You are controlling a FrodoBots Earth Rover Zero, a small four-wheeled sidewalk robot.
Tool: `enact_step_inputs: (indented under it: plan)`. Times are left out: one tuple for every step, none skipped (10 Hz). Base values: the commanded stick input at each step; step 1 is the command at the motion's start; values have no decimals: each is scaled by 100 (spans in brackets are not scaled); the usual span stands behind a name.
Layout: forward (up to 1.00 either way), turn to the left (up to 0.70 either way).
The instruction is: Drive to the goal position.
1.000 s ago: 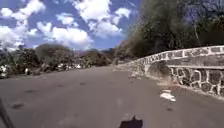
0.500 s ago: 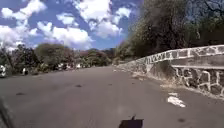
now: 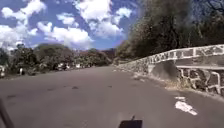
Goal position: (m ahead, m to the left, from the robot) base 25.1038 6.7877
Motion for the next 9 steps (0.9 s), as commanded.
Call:
enact_step_inputs:
  plan:
    - [50, 0]
    - [50, 0]
    - [50, 0]
    - [50, 0]
    - [50, 0]
    - [50, 0]
    - [50, 0]
    - [50, 0]
    - [50, 0]
